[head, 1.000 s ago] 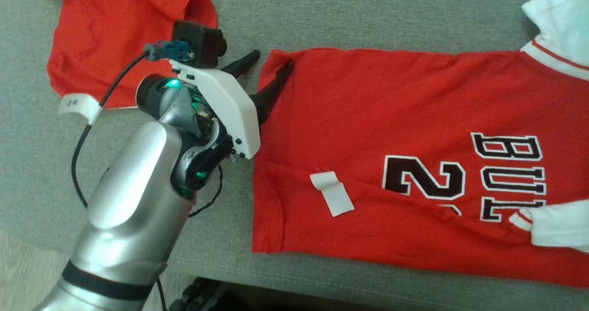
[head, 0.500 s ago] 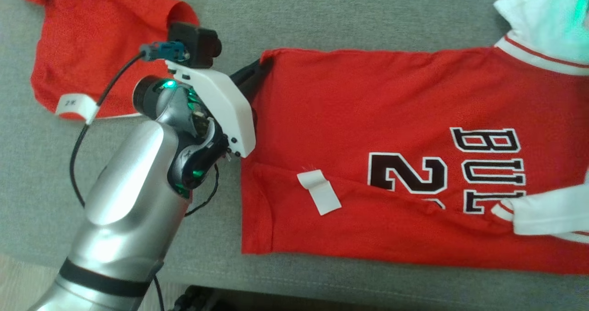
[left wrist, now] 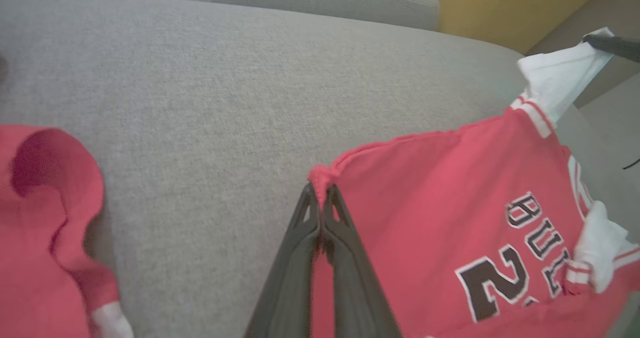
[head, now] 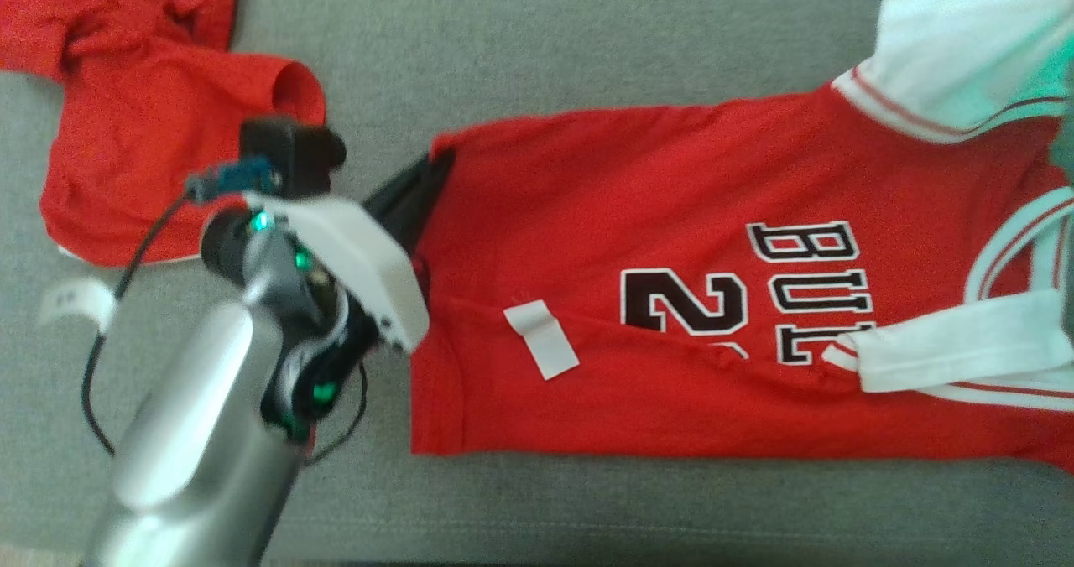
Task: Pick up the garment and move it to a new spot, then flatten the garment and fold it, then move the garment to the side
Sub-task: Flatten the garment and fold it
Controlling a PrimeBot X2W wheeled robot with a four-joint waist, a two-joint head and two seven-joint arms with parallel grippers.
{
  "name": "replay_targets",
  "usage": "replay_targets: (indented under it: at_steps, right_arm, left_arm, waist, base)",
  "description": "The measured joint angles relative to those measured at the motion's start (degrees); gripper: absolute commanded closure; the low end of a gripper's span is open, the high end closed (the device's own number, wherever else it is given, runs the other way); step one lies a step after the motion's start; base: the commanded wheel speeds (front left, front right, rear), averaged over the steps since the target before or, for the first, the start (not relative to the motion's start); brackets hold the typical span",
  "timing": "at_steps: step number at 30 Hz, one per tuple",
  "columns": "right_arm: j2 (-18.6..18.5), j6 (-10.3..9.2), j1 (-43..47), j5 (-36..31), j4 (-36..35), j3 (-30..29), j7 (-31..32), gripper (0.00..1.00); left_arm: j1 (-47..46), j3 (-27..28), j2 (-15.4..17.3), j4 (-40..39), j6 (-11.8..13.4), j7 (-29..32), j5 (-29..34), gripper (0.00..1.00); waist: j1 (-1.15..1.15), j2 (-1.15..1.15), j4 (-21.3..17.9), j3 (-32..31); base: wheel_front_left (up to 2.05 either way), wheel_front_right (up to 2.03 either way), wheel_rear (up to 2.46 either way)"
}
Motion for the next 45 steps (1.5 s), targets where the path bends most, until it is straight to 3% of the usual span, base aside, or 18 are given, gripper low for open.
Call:
replay_targets:
  at_steps: [6,13,14,15,16,17,22,28,32,35,38,45]
  right_arm:
    - [-0.29,0.00,16.56,2.49,-10.06,-3.50,1.36,1.00]
    - [3.61,0.00,32.27,2.56,-18.34,-4.78,4.91,1.00]
    - [4.24,0.00,33.58,2.55,-18.92,-4.80,5.46,1.00]
    - [4.57,0.00,34.63,2.52,-19.35,-4.79,5.80,1.00]
    - [4.72,0.00,35.48,2.31,-19.89,-4.80,5.76,0.40]
    - [4.85,0.00,36.11,1.62,-20.17,-4.80,5.77,0.00]
    - [4.77,0.00,37.63,0.33,-20.96,-3.92,7.28,0.00]
    - [7.91,0.00,36.87,-2.63,-19.82,-10.03,7.22,0.00]
    - [10.31,0.00,34.21,-7.12,-16.29,-10.24,8.25,0.00]
    - [11.80,0.00,32.72,-9.57,-13.00,-10.01,9.23,0.00]
    - [12.13,0.00,31.30,-11.88,-8.72,-9.70,9.39,0.00]
    - [13.26,0.00,27.91,-13.19,-1.86,-10.77,9.46,0.00]
  left_arm:
    - [10.19,0.38,2.77,-7.15,2.01,0.07,-1.29,1.00]
    - [22.51,3.43,5.72,-14.33,5.46,0.00,-3.71,1.00]
    - [23.55,3.42,5.77,-14.83,5.76,0.01,-4.11,0.91]
    - [24.27,3.32,5.93,-15.00,6.06,0.01,-3.99,0.36]
    - [24.80,3.28,6.12,-14.97,6.32,0.02,-3.76,0.00]
    - [25.23,3.18,6.42,-14.80,6.62,0.02,-3.13,0.00]
    - [27.29,3.27,7.05,-12.83,9.56,-4.01,0.80,0.00]
    - [30.45,5.23,3.25,-12.01,13.12,-21.03,6.59,0.00]
    - [30.78,3.54,0.26,-9.35,13.19,-29.62,9.90,0.00]
    - [30.69,2.78,-1.53,-7.36,13.19,-32.64,13.01,0.00]
    - [30.31,2.64,-3.15,-5.80,13.02,-33.27,15.51,0.00]
    - [28.58,5.64,-7.54,-6.81,9.51,-33.28,21.23,0.00]
  waist:
    - [0.00,0.00,-1.98,-4.42]
    - [0.00,0.00,-5.27,-7.83]
    - [0.00,0.00,-5.65,-8.08]
    - [0.00,0.00,-5.91,-8.26]
    - [0.00,0.00,-6.10,-8.37]
    - [0.00,0.00,-6.23,-8.46]
    - [0.00,0.00,-6.57,-8.97]
    - [0.00,0.00,-6.61,-10.03]
    - [0.00,0.00,-5.83,-10.19]
    - [0.00,0.00,-5.15,-9.92]
    - [0.00,0.00,-4.27,-9.45]
    - [0.00,0.00,-1.54,-8.39]
  base:
    - [0.00,0.00,0.00]
    - [0.00,0.00,0.00]
    - [0.00,0.00,0.00]
    - [0.00,0.00,0.00]
    - [0.00,0.00,0.00]
    - [0.00,0.00,0.00]
    - [0.00,0.00,0.00]
    - [0.00,0.00,0.00]
    - [0.00,0.00,0.00]
    - [0.00,0.00,0.00]
    - [0.00,0.00,0.00]
    - [0.00,0.00,0.00]
